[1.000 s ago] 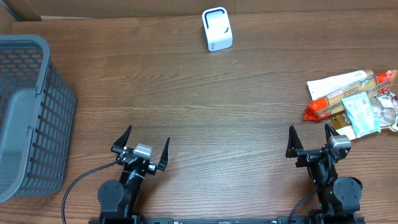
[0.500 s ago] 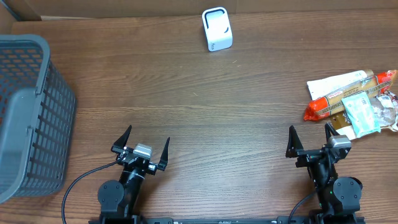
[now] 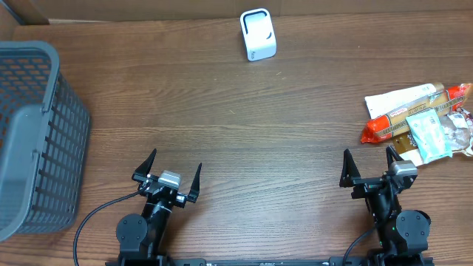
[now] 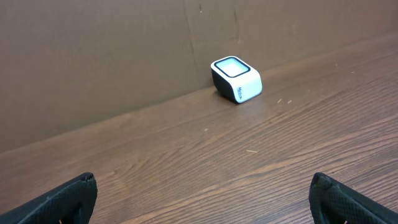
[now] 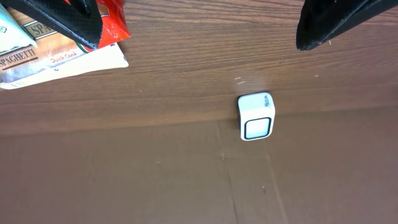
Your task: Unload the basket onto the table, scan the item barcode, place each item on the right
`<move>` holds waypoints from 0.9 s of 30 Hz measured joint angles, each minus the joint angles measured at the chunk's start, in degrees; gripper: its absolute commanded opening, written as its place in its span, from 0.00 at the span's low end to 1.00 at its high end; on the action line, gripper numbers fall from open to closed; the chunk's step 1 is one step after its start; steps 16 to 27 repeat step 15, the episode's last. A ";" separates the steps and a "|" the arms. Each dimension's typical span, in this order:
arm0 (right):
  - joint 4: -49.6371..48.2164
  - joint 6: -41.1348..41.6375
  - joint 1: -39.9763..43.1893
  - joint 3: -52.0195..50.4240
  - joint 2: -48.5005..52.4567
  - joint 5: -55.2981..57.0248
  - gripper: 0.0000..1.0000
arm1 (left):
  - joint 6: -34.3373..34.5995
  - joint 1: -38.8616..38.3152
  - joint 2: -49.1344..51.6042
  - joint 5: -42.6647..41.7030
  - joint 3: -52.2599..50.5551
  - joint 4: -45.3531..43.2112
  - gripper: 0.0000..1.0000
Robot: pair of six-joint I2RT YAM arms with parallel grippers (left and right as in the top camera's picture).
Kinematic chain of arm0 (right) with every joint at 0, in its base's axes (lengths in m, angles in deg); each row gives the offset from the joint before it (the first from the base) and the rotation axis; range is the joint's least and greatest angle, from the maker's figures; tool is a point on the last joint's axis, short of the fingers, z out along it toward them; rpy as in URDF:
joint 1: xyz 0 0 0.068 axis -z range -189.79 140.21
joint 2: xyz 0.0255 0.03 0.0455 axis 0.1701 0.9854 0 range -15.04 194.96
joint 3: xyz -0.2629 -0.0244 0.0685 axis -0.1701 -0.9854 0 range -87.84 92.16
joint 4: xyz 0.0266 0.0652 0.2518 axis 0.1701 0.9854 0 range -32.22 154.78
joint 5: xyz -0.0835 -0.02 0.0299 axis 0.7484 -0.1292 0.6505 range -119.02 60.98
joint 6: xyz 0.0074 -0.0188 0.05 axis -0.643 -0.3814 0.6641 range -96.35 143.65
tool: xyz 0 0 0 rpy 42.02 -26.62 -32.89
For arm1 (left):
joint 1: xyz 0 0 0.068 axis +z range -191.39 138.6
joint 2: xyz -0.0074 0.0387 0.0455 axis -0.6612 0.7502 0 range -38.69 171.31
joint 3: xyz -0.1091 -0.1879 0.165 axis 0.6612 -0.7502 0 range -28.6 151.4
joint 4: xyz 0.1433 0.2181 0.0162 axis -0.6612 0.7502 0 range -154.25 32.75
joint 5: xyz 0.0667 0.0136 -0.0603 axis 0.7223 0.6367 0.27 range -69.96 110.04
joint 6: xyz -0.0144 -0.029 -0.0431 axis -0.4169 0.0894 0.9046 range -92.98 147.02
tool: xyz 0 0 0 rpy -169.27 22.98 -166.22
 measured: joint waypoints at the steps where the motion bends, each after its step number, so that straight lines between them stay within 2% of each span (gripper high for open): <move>1: 0.02 0.02 0.00 0.00 0.00 0.00 1.00 | 0.00 0.00 0.00 0.00 0.00 0.00 1.00; 27: 0.02 0.02 0.00 0.00 0.00 0.00 1.00 | 0.00 0.00 0.00 0.00 0.00 0.00 1.00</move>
